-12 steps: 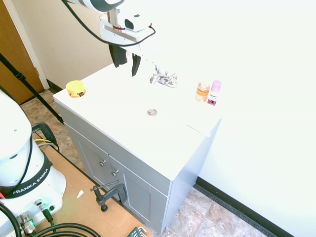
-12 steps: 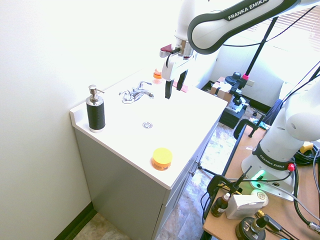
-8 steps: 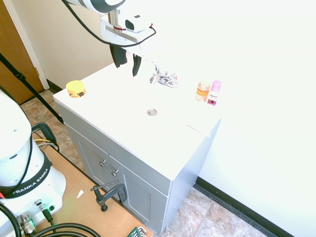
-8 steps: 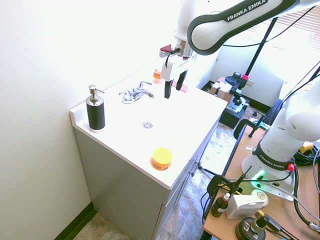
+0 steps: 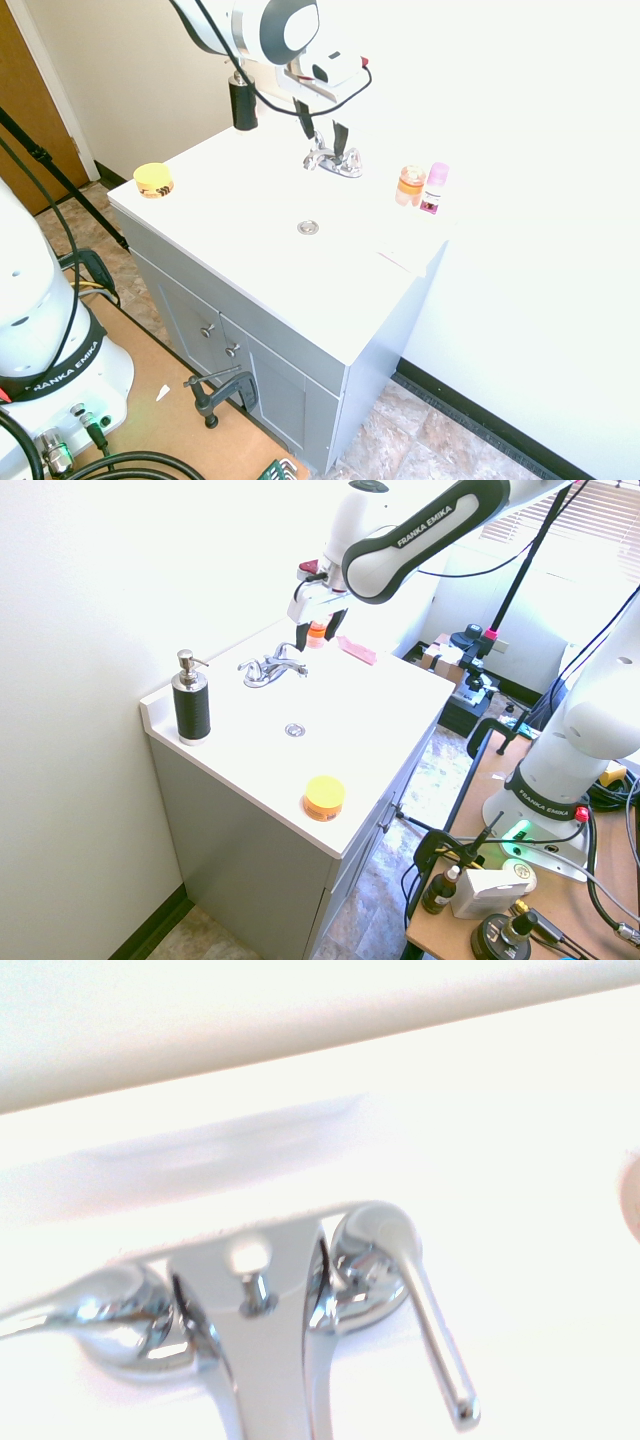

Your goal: Turn off the cold water

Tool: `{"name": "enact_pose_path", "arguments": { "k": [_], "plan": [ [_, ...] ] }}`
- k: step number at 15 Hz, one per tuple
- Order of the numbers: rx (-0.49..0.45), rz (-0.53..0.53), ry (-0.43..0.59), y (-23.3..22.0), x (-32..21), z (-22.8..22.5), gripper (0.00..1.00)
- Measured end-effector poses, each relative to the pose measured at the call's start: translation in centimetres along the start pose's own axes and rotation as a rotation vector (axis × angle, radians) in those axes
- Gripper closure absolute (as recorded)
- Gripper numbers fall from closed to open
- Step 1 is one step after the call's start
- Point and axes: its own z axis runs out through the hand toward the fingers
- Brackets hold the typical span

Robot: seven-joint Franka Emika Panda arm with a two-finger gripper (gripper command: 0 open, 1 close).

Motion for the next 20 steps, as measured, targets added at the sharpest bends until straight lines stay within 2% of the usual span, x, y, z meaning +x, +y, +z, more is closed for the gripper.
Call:
{"name": "enact_pose_path", "arguments": {
  "k": [3, 8, 15, 20],
  "plan": [
    [-0.022, 0.005, 0.041, -1.0, 1.5, 1.3, 0.0],
    [-0.073, 0.005, 0.043, -0.5, 2.4, 4.2, 0.0],
    [-0.106, 0.036, 0.069, 0.9, 4.7, 5.1, 0.0],
    [-0.101, 0.067, 0.113, -0.8, 6.4, 5.9, 0.0]
  ]
}}
